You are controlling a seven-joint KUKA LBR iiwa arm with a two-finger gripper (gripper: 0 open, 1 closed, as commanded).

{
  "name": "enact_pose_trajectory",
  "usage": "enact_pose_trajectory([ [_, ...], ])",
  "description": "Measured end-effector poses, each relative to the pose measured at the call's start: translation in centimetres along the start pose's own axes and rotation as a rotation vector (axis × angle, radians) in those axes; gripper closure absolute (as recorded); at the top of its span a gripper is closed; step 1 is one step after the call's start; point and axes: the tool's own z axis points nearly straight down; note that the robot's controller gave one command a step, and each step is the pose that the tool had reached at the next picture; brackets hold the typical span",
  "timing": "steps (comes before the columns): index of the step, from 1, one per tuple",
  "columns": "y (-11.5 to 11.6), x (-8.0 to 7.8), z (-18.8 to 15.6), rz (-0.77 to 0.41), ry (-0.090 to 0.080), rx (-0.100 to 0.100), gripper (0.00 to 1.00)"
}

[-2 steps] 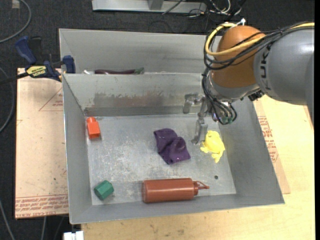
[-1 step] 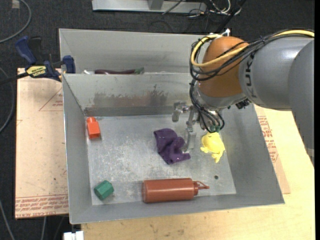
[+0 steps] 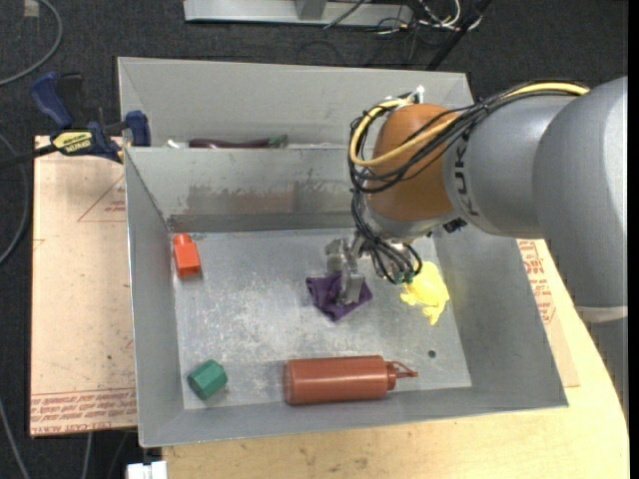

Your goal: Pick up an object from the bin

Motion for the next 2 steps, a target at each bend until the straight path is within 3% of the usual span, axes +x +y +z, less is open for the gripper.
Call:
enact_pose_trajectory([
  [1,0.0,0.0,0.0,0.000,0.000,0.000,1.00],
  [2,0.6,-0.7,-15.0,0.001,-0.008,0.000,1.00],
])
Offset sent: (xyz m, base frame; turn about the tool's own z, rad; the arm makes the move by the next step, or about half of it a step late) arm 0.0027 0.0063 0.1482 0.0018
